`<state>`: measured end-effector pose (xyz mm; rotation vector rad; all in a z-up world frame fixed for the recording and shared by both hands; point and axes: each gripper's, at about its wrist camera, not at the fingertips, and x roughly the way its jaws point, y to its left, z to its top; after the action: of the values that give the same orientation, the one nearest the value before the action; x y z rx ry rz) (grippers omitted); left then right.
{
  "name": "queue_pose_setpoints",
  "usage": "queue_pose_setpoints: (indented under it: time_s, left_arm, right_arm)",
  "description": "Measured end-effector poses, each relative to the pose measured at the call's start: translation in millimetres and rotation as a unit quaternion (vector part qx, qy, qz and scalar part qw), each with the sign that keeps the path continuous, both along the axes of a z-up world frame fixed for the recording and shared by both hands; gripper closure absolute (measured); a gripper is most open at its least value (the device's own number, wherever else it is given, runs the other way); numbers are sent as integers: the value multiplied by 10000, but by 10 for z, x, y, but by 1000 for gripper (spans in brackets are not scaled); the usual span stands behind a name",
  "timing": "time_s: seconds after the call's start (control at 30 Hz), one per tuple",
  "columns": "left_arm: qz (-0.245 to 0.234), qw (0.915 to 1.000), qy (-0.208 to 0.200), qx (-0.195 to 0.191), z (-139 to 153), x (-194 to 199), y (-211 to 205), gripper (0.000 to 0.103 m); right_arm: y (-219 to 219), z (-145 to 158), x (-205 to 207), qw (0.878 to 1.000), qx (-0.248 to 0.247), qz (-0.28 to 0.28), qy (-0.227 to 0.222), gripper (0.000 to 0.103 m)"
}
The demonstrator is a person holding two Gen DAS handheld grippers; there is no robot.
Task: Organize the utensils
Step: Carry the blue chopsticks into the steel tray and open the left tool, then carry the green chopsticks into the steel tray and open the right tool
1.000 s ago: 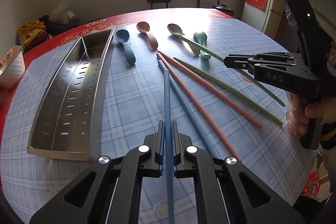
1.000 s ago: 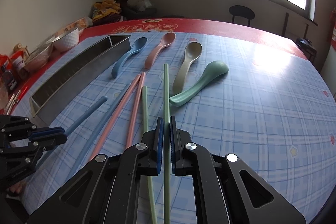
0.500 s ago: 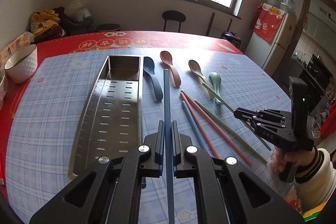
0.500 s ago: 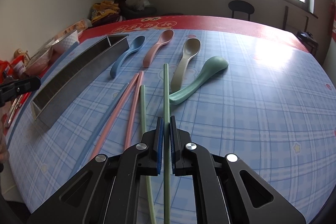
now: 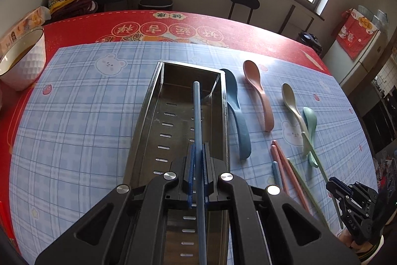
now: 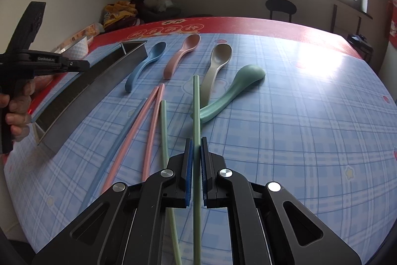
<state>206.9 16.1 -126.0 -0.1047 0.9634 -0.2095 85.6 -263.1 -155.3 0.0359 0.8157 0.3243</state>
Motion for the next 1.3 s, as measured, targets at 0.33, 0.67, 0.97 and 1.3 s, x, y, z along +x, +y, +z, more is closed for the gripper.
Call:
queue_pose_setpoints:
  time_s: [0.33, 0.67, 0.97, 1.3]
  left_arm:
    - [-136, 9994, 322, 77, -214, 135, -73, 97]
    - [-271, 9994, 204, -32, -131, 75, -62, 93]
    - [-579, 9887, -1196, 688, 311, -578, -76, 47]
    - [-522, 9762, -1905, 891, 218, -973, 416, 10]
  right_arm:
    - [27, -19, 29, 10000, -35, 32, 35, 97]
    - [10, -28, 41, 10000, -8, -6, 51, 97]
    - [-48, -28, 28, 9999, 94, -102, 30, 97]
    - [-58, -33, 42, 9996, 51, -259, 55, 97]
